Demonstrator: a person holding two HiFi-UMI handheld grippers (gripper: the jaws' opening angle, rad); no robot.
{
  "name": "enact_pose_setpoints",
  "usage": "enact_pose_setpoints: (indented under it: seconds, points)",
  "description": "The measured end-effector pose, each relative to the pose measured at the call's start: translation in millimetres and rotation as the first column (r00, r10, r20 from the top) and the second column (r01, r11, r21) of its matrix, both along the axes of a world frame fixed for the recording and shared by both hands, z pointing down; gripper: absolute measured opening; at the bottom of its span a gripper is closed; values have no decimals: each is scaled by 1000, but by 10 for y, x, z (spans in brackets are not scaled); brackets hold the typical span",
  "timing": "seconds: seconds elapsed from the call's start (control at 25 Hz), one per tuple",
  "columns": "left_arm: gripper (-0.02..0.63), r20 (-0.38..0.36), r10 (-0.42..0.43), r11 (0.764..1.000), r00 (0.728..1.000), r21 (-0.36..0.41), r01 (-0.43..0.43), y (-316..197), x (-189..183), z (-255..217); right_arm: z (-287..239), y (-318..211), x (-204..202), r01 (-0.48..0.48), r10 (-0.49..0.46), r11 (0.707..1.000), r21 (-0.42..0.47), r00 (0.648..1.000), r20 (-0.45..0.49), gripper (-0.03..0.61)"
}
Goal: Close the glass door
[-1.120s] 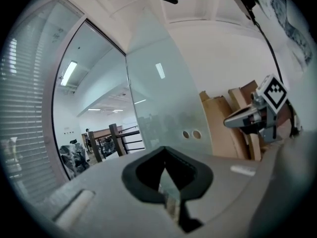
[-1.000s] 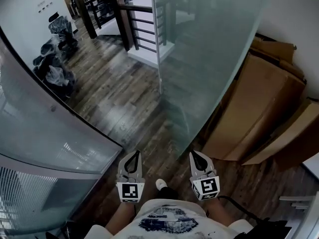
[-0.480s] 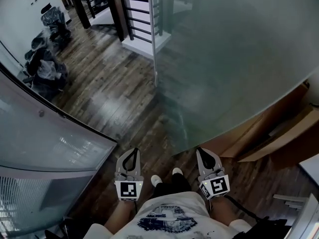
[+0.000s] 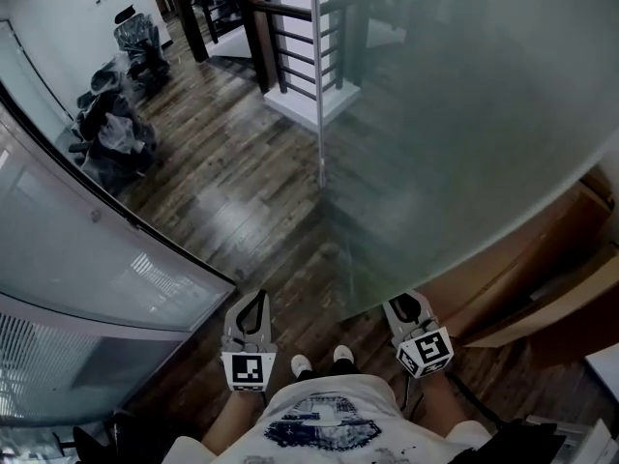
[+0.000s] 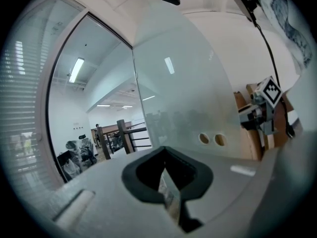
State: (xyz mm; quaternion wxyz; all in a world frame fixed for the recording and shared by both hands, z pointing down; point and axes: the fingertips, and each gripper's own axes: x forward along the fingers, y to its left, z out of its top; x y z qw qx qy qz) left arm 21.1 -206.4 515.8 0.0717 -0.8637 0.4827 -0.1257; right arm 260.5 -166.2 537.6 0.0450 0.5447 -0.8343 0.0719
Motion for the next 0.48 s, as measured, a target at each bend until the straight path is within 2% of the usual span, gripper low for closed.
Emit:
enact_pose_setpoints:
  seconds: [0.12,0.24,0.48]
  points:
    - [0,-3,-26,1000,1000,10,26,-20,20,-46,89,-42,-87,140,-140,990,-9,990,-29,99]
    - [0,10,-49,999,999,7,49,-68,49,-86,192,-120,-242,289,-288,957,-12,952,-105,142]
    - [0,59,-78,996,995,50,75,-97,58,-116,369,-284,-362,441,-444,896,-59,893,-71,168]
